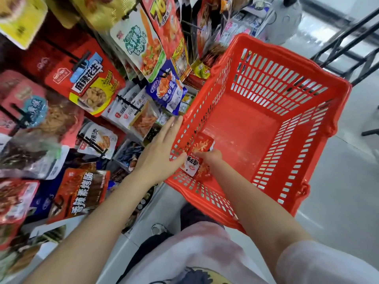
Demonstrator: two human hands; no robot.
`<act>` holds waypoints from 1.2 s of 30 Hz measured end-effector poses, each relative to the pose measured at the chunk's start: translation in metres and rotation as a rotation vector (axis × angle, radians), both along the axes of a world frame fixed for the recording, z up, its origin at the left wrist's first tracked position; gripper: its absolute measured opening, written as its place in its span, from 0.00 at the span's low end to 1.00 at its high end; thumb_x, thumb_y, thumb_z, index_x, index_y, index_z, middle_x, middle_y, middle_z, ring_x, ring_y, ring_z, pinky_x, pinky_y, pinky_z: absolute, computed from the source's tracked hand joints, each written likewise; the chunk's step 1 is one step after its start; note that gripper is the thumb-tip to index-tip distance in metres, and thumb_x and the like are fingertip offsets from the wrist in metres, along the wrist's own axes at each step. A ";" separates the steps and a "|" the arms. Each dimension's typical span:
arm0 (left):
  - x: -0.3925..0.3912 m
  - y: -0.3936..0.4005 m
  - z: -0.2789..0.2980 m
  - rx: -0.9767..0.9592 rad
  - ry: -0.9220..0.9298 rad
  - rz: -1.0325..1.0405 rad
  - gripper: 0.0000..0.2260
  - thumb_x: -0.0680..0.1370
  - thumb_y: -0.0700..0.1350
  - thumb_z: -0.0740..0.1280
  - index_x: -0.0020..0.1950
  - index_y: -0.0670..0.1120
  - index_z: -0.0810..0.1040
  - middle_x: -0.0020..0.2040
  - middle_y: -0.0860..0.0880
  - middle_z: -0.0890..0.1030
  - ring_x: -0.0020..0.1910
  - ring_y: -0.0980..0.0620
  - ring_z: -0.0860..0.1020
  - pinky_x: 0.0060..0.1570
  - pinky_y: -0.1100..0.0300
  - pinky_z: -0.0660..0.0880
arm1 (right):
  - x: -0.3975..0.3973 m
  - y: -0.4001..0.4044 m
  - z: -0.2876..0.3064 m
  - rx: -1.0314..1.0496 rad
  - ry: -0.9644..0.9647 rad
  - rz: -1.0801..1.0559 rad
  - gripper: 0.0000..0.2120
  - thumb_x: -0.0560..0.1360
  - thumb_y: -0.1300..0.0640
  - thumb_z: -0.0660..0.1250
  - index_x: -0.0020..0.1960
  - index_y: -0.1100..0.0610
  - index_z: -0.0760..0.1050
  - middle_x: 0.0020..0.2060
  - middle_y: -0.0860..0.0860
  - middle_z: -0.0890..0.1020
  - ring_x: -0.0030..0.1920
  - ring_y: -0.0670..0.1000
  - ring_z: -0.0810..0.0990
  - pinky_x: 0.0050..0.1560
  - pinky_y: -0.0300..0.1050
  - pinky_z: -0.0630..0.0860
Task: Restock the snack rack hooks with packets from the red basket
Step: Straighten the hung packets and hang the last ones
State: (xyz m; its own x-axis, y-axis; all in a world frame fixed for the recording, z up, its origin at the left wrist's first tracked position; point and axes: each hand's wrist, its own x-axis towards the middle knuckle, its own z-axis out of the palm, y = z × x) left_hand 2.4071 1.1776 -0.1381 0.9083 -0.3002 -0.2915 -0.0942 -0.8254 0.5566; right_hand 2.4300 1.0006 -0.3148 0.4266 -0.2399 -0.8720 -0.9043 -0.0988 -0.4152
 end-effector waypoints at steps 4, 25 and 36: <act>0.001 0.002 0.000 0.006 0.004 -0.016 0.41 0.80 0.56 0.64 0.81 0.63 0.36 0.82 0.61 0.40 0.81 0.50 0.56 0.65 0.42 0.74 | 0.001 0.002 0.001 0.033 0.000 -0.005 0.25 0.65 0.53 0.83 0.56 0.59 0.77 0.50 0.55 0.85 0.51 0.58 0.84 0.56 0.57 0.81; -0.130 0.063 0.153 -1.243 0.670 0.463 0.13 0.82 0.53 0.64 0.50 0.50 0.86 0.46 0.51 0.87 0.42 0.54 0.86 0.40 0.60 0.83 | -0.154 0.119 0.299 -0.425 -1.144 0.476 0.32 0.74 0.35 0.61 0.69 0.57 0.69 0.58 0.51 0.76 0.62 0.51 0.73 0.61 0.52 0.69; -0.275 0.198 0.162 -1.217 0.395 0.503 0.05 0.80 0.37 0.68 0.53 0.44 0.82 0.45 0.45 0.87 0.44 0.45 0.86 0.47 0.51 0.83 | -0.297 0.217 0.341 -0.100 -1.135 0.246 0.22 0.75 0.40 0.71 0.62 0.52 0.78 0.57 0.46 0.83 0.57 0.48 0.82 0.59 0.54 0.78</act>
